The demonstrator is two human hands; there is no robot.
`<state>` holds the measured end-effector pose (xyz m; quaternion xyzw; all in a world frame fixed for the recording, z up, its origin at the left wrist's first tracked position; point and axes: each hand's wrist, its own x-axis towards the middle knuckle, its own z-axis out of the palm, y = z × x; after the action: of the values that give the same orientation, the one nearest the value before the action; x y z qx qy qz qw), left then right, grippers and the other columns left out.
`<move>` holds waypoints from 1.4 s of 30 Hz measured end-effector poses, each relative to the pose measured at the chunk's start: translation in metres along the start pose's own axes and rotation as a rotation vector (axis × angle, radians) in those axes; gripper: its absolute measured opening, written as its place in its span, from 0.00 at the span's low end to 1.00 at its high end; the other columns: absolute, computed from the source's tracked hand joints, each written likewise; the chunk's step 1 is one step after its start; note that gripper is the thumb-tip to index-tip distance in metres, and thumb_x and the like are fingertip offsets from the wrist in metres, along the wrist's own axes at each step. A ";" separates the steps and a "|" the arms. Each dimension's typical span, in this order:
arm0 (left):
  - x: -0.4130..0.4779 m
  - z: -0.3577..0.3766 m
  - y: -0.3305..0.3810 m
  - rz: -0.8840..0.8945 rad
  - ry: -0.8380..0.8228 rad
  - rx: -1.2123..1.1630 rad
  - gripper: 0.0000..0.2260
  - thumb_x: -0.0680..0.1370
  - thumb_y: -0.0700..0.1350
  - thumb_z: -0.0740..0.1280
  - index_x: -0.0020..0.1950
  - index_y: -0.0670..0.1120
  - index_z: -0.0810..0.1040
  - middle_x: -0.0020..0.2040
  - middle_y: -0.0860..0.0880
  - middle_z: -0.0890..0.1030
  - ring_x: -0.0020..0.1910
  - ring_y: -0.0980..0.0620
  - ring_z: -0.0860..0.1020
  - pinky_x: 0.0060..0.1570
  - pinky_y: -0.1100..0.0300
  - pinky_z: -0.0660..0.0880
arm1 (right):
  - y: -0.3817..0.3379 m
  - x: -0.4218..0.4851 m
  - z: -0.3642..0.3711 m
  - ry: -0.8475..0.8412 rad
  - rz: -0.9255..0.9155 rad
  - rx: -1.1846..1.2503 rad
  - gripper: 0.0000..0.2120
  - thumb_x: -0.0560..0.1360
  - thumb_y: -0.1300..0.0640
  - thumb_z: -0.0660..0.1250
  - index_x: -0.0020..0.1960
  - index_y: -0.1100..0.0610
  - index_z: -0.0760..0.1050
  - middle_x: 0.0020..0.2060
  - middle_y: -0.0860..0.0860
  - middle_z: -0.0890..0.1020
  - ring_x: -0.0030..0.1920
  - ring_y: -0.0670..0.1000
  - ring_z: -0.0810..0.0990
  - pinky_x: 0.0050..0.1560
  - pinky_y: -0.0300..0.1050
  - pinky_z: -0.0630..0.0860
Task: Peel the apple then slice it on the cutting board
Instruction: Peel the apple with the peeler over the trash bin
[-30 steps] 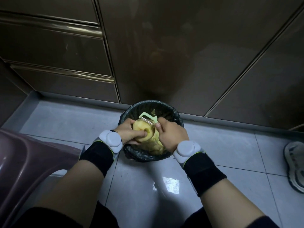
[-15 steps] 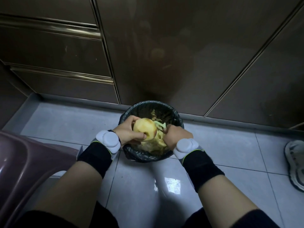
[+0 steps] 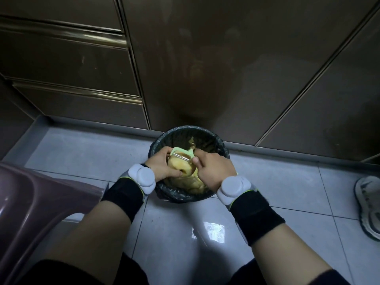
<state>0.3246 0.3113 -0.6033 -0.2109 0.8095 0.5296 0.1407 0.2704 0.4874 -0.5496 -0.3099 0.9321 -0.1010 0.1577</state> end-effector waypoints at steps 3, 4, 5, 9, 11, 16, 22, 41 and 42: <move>0.002 -0.001 -0.003 0.009 -0.009 -0.001 0.34 0.51 0.52 0.77 0.54 0.57 0.70 0.49 0.48 0.82 0.52 0.45 0.81 0.54 0.48 0.79 | -0.002 0.000 -0.001 0.018 0.023 -0.054 0.12 0.81 0.48 0.51 0.58 0.48 0.70 0.48 0.54 0.81 0.49 0.61 0.79 0.43 0.49 0.69; 0.003 -0.002 -0.004 0.008 -0.019 0.005 0.33 0.51 0.52 0.77 0.54 0.57 0.70 0.49 0.47 0.82 0.51 0.44 0.81 0.54 0.47 0.79 | -0.001 0.002 -0.002 0.025 0.048 -0.046 0.12 0.80 0.49 0.52 0.57 0.47 0.71 0.47 0.53 0.81 0.48 0.60 0.79 0.43 0.49 0.70; 0.002 -0.003 -0.005 0.009 -0.026 0.003 0.33 0.51 0.52 0.78 0.53 0.57 0.71 0.50 0.47 0.82 0.51 0.44 0.82 0.54 0.46 0.79 | 0.001 0.004 0.000 0.016 0.085 -0.020 0.11 0.80 0.49 0.52 0.56 0.47 0.72 0.47 0.53 0.81 0.47 0.60 0.78 0.43 0.48 0.70; -0.001 -0.003 -0.001 0.044 -0.070 -0.035 0.32 0.52 0.50 0.80 0.52 0.61 0.73 0.54 0.47 0.81 0.53 0.45 0.81 0.55 0.43 0.78 | 0.020 0.010 0.014 -0.201 0.282 -0.038 0.11 0.76 0.48 0.58 0.55 0.48 0.75 0.51 0.51 0.81 0.50 0.57 0.80 0.45 0.45 0.69; -0.001 -0.002 0.000 0.063 -0.057 -0.096 0.31 0.53 0.50 0.81 0.52 0.62 0.74 0.56 0.47 0.80 0.56 0.45 0.80 0.58 0.43 0.77 | 0.027 0.009 0.017 -0.268 0.336 -0.024 0.12 0.76 0.49 0.59 0.56 0.48 0.76 0.54 0.51 0.81 0.53 0.57 0.80 0.46 0.44 0.69; -0.001 -0.002 -0.003 0.038 -0.024 -0.183 0.33 0.53 0.50 0.80 0.54 0.58 0.72 0.54 0.49 0.78 0.57 0.46 0.78 0.61 0.45 0.75 | 0.027 0.011 0.009 -0.164 0.354 0.058 0.05 0.78 0.53 0.57 0.52 0.47 0.69 0.52 0.52 0.81 0.51 0.57 0.78 0.45 0.45 0.68; 0.004 0.003 -0.004 -0.070 -0.031 -0.414 0.33 0.55 0.47 0.83 0.56 0.53 0.71 0.58 0.44 0.78 0.58 0.40 0.78 0.55 0.40 0.78 | 0.024 0.013 0.012 -0.083 0.302 0.217 0.15 0.82 0.47 0.49 0.54 0.55 0.68 0.51 0.58 0.80 0.50 0.61 0.78 0.50 0.52 0.74; 0.006 0.007 -0.003 -0.023 0.019 -0.379 0.39 0.48 0.60 0.84 0.54 0.64 0.71 0.58 0.47 0.77 0.57 0.44 0.78 0.51 0.41 0.80 | 0.010 0.007 0.008 0.045 0.097 0.196 0.10 0.83 0.48 0.50 0.53 0.51 0.68 0.45 0.56 0.80 0.46 0.61 0.78 0.44 0.51 0.73; 0.005 0.007 -0.001 -0.036 0.013 -0.401 0.38 0.49 0.58 0.84 0.54 0.64 0.71 0.58 0.47 0.76 0.58 0.44 0.78 0.51 0.42 0.80 | 0.011 0.006 0.006 0.056 0.097 0.184 0.10 0.82 0.48 0.50 0.52 0.51 0.67 0.45 0.56 0.80 0.46 0.61 0.78 0.44 0.51 0.73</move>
<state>0.3208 0.3160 -0.6094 -0.2526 0.6847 0.6763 0.1001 0.2620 0.4917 -0.5601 -0.2458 0.9369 -0.1870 0.1639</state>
